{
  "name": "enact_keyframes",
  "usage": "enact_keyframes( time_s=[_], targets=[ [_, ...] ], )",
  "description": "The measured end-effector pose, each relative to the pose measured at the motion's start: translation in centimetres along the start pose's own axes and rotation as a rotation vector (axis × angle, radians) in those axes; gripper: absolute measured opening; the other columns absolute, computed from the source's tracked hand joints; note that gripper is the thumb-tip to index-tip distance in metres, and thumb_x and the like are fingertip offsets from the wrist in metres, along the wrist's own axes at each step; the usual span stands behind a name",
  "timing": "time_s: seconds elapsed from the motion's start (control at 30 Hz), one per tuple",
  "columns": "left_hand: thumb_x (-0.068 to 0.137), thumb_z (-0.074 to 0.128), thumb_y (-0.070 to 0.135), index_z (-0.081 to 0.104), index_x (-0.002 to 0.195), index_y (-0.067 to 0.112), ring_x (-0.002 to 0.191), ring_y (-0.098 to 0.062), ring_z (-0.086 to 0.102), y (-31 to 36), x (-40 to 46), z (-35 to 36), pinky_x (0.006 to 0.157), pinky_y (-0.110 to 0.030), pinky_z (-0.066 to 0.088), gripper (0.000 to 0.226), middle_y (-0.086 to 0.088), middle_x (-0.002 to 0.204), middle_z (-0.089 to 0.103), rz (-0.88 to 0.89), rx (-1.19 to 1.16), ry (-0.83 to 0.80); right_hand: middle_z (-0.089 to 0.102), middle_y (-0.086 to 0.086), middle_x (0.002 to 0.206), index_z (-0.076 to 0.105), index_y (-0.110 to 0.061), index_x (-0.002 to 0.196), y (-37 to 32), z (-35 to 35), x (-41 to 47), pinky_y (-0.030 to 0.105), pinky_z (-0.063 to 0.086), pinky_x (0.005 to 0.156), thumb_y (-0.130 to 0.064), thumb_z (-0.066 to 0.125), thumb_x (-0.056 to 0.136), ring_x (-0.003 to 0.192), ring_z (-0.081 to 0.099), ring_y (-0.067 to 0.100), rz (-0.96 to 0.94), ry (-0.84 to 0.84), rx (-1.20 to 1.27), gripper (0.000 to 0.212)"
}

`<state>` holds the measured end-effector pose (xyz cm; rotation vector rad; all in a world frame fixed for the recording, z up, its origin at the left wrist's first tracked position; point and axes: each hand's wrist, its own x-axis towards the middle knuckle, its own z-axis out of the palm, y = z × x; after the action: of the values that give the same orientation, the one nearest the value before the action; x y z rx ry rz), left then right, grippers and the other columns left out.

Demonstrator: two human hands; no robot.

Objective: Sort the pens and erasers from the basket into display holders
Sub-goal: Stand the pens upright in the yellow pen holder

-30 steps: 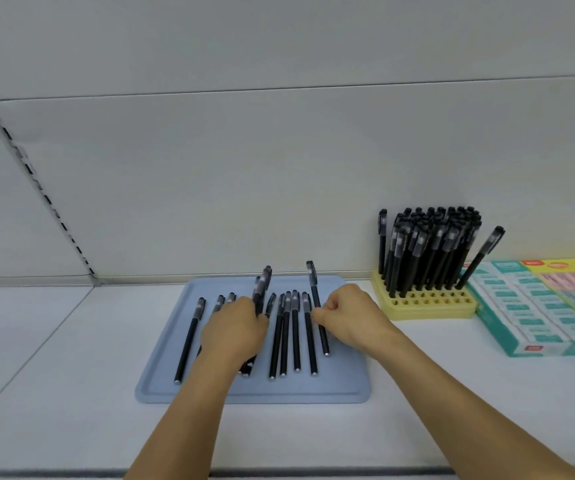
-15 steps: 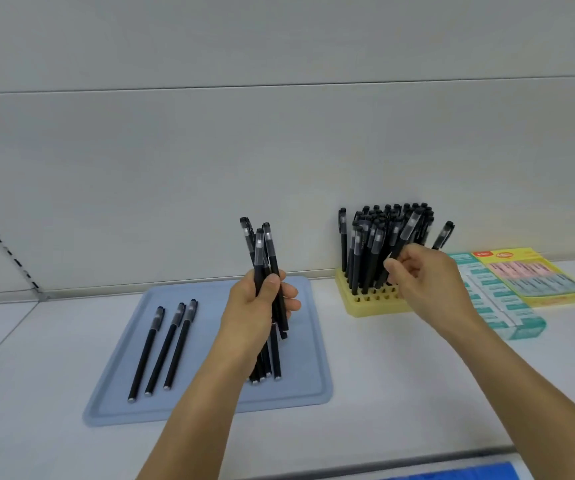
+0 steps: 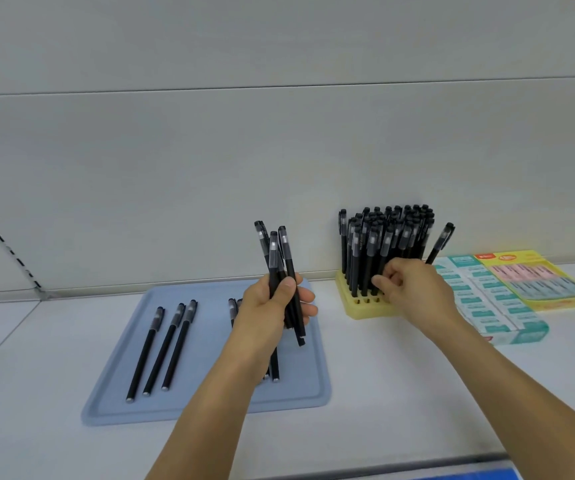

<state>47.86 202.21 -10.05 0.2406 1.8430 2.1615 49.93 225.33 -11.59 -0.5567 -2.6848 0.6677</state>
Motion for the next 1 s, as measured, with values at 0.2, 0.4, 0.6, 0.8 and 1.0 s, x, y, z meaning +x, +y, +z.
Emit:
enact_keyframes(
  time_s=[0.2,0.4,0.6,0.8,1.0],
  targets=[
    [0.104,0.043,0.019,0.062,0.110,0.007,0.074,-0.019,0.070,-0.1,-0.2,0.9,0.074,-0.032,0.060,0.023,-0.002,0.079,0.072,-0.011,0.035,-0.066,0.058,-0.007,0.059,0.057,-0.025,0.063,-2.2,-0.9,-2.4,0.029,0.039,0.052,-0.054,0.058,0.087,0.061,0.056,0.014,-0.057,0.106,0.128,0.038],
    [0.105,0.042,0.021,0.062,0.112,0.010,0.079,-0.021,0.071,-0.2,-1.1,2.7,0.073,-0.030,0.058,0.023,-0.006,0.088,0.073,-0.033,0.183,-0.356,0.064,-0.006,0.063,0.069,-0.026,0.071,-5.2,-2.1,-4.0,0.017,0.047,0.059,-0.022,0.067,0.091,0.062,0.059,0.007,-0.271,-0.276,0.773,0.020],
    [0.104,0.043,0.022,0.061,0.107,0.011,0.085,-0.020,0.073,-0.4,-0.6,2.1,0.075,-0.030,0.059,0.022,-0.004,0.093,0.075,-0.056,0.141,-0.157,0.058,-0.005,0.059,0.062,-0.020,0.079,-2.3,-4.5,-1.9,0.028,0.039,0.047,-0.027,0.057,0.095,0.047,0.048,0.009,-0.062,0.150,0.749,0.018],
    [0.104,0.044,0.025,0.061,0.107,0.013,0.083,-0.022,0.073,-0.3,-0.6,2.0,0.073,-0.030,0.059,0.021,-0.004,0.091,0.075,-0.022,0.094,-0.151,0.064,0.001,0.070,0.057,-0.018,0.083,-0.1,-4.1,-0.6,0.047,0.052,0.067,-0.037,0.050,0.096,0.070,0.061,0.026,-0.086,0.245,0.314,0.025],
    [0.104,0.043,0.024,0.061,0.107,0.013,0.083,-0.023,0.073,-0.4,-0.5,2.0,0.074,-0.031,0.060,0.022,-0.005,0.091,0.075,-0.029,0.076,-0.148,0.065,0.000,0.070,0.051,-0.021,0.074,0.5,-2.8,0.3,0.041,0.052,0.063,-0.038,0.050,0.096,0.067,0.061,0.024,-0.079,0.181,0.222,0.028]
  ],
)
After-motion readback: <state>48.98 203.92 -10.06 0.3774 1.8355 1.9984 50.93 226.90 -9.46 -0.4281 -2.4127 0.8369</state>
